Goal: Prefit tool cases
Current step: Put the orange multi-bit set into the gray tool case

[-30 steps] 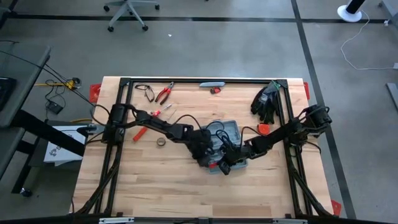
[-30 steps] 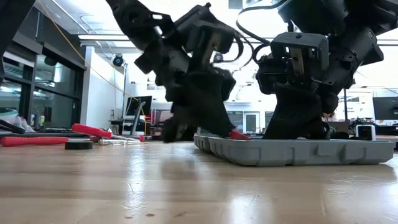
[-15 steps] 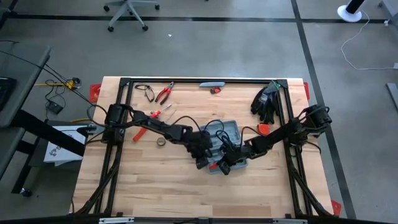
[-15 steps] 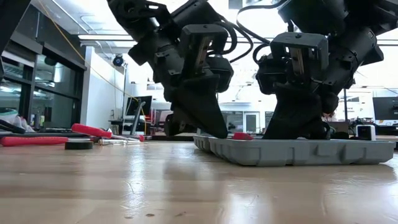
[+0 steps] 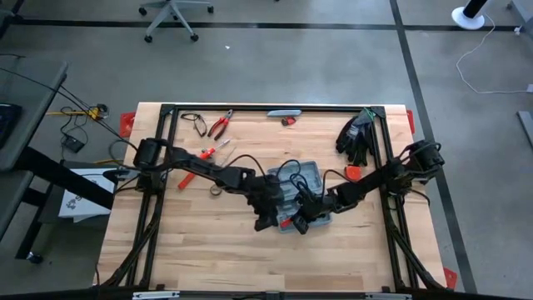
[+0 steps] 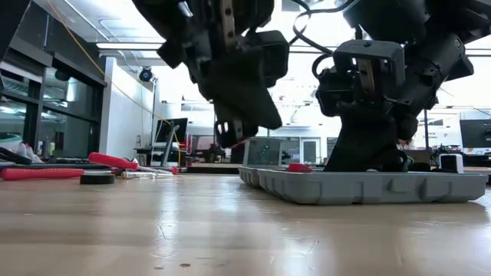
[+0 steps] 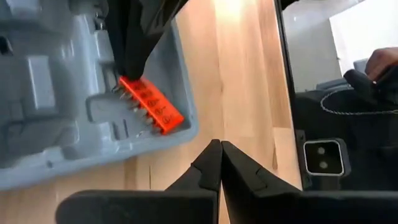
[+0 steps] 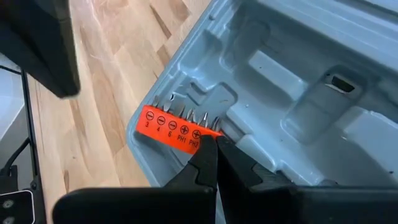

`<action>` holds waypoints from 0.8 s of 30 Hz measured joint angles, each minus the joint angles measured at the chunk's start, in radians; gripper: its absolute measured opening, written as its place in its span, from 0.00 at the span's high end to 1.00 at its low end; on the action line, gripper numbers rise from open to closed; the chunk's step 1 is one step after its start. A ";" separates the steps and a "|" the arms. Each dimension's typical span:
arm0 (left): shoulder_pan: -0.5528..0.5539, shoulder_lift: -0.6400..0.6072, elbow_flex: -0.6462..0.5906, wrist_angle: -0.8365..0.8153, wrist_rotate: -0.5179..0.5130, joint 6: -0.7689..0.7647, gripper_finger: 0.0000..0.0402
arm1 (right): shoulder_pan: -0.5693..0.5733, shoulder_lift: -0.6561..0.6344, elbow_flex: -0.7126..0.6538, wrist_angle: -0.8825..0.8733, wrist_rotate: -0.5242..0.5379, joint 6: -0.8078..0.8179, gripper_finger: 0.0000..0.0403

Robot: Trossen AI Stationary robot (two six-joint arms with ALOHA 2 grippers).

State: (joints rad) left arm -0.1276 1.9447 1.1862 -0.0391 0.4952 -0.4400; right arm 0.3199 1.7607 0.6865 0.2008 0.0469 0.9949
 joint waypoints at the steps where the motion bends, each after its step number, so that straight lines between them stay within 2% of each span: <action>1: -0.002 0.000 0.000 0.005 -0.001 0.001 1.00 | -0.004 0.000 0.000 0.000 -0.003 0.000 1.00; 6: -0.024 -0.001 0.000 0.040 -0.059 0.032 1.00 | -0.031 0.001 0.000 0.007 -0.022 -0.009 1.00; 13: -0.030 -0.001 0.000 0.039 -0.078 0.074 1.00 | -0.051 0.002 0.000 0.013 -0.021 -0.011 1.00; 19: -0.030 0.013 0.000 0.007 -0.186 0.121 1.00 | -0.052 0.002 0.000 0.015 -0.017 -0.009 1.00; 24: -0.020 0.022 0.000 0.000 -0.190 0.114 1.00 | -0.052 -0.014 0.000 0.019 -0.016 -0.005 1.00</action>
State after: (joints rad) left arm -0.1478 1.9663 1.1862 -0.0386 0.3051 -0.3264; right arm 0.2684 1.7470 0.6861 0.2202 0.0306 0.9901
